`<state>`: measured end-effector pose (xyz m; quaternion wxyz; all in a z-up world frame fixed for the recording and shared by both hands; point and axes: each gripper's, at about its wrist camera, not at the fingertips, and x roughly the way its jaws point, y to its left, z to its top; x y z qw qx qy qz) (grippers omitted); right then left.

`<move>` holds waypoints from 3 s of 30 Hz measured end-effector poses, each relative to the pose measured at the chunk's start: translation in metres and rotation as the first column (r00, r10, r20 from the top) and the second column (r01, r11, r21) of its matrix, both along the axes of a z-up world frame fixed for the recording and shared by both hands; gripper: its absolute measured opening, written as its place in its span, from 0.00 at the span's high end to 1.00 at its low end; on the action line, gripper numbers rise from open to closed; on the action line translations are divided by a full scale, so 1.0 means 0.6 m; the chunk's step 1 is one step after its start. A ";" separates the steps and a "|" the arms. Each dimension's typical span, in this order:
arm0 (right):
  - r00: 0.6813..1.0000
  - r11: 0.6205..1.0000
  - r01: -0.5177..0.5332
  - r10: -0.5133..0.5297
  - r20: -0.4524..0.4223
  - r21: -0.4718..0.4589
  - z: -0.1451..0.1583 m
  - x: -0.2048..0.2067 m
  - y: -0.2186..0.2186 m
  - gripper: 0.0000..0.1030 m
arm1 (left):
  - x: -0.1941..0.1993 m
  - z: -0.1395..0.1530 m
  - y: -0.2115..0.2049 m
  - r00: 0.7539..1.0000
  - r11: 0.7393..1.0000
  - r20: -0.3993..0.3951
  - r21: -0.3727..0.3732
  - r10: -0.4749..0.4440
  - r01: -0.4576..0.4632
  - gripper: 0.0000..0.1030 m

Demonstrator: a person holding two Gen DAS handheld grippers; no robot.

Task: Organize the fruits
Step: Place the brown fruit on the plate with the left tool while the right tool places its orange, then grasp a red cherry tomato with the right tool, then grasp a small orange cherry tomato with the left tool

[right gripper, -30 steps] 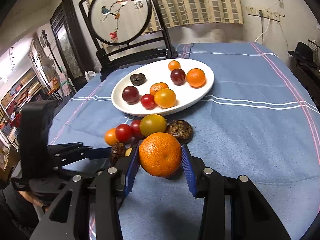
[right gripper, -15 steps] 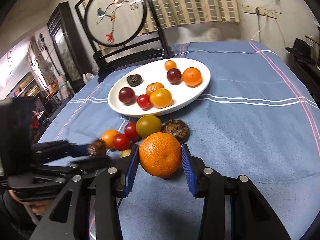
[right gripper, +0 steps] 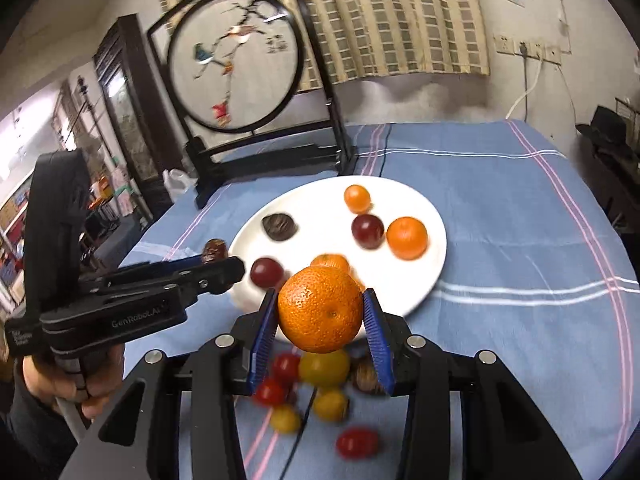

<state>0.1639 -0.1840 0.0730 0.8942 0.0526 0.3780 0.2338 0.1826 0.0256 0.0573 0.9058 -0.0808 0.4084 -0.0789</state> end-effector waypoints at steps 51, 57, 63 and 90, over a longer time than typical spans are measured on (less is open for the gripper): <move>0.997 0.962 -0.037 0.019 -0.070 -0.270 -0.119 -0.133 -0.016 0.27 | -0.127 -0.098 0.037 0.999 0.993 -0.008 0.111 0.046 -0.045 0.12; 0.993 0.958 -0.045 0.012 -0.118 -0.284 -0.133 -0.113 -0.005 0.47 | -0.122 -0.101 0.039 0.999 0.992 -0.015 0.116 0.049 -0.047 0.12; 0.996 0.962 -0.035 0.012 -0.087 -0.272 -0.131 -0.113 -0.005 0.70 | -0.122 -0.101 0.042 0.999 0.996 -0.042 0.085 0.035 -0.031 0.12; 0.991 0.993 -0.064 0.052 -0.122 -0.096 -0.120 -0.125 -0.038 0.71 | -0.120 -0.140 -0.040 0.986 0.937 -0.066 0.308 -0.153 0.166 0.31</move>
